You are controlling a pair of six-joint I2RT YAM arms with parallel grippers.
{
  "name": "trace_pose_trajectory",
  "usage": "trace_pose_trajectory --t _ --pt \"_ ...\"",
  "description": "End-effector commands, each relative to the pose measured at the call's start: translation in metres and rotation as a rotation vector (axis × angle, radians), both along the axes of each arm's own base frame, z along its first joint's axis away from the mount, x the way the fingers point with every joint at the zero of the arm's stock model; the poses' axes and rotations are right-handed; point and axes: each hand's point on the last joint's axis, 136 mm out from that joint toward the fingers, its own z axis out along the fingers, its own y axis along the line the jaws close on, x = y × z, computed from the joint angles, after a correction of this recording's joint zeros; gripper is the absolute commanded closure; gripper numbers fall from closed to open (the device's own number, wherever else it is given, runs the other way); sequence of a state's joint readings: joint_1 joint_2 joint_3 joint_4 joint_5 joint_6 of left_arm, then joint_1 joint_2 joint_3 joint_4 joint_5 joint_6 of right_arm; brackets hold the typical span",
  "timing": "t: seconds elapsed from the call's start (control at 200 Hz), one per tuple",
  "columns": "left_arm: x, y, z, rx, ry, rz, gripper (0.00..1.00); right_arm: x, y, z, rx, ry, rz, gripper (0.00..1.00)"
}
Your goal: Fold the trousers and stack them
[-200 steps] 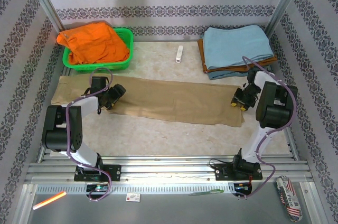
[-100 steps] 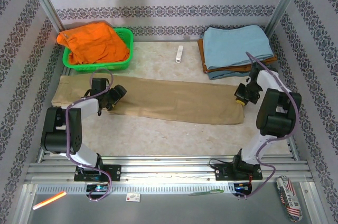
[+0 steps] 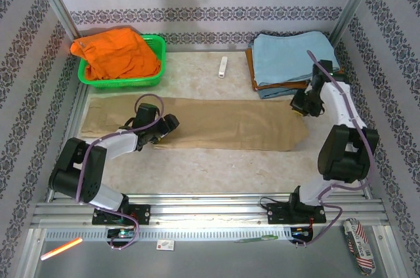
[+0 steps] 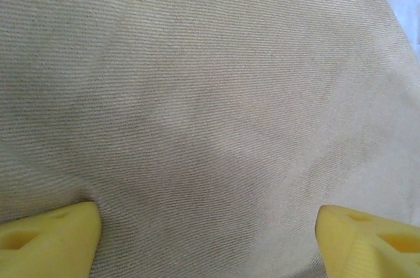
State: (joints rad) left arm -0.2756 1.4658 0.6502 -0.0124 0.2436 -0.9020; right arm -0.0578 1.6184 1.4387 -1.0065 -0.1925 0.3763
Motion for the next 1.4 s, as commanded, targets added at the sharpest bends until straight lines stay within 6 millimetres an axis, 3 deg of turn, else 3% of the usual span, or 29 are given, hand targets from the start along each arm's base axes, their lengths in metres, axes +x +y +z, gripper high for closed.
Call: trace_pose_trajectory --t 0.0,0.095,0.19,0.345,0.55,0.724,1.074,1.399 --pt "-0.027 0.020 -0.003 0.118 0.121 0.003 0.10 -0.002 0.048 0.030 0.023 -0.038 0.087 1.00" --pt "-0.025 0.035 0.011 0.168 0.102 0.010 0.09 -0.001 0.090 0.039 0.028 -0.053 0.172 1.00" --pt "-0.030 0.058 0.011 0.219 0.132 0.047 0.09 0.001 0.127 0.048 0.040 -0.072 0.240 1.00" --pt "-0.035 0.074 0.019 0.194 0.124 0.088 0.09 -0.003 0.188 0.057 0.054 -0.095 0.347 1.00" --pt "-0.042 0.099 0.020 0.209 0.147 0.141 0.08 -0.009 0.271 0.058 0.117 -0.093 0.474 1.00" --pt "-0.045 0.119 0.008 0.245 0.175 0.187 0.08 -0.010 0.326 0.041 0.157 -0.056 0.521 1.00" --pt "-0.048 0.115 -0.030 0.219 0.238 0.180 0.09 -0.005 0.405 0.018 0.271 -0.007 0.514 1.00" --pt "-0.051 0.108 -0.037 0.181 0.236 0.172 0.09 0.006 0.439 -0.011 0.333 0.042 0.472 1.00"
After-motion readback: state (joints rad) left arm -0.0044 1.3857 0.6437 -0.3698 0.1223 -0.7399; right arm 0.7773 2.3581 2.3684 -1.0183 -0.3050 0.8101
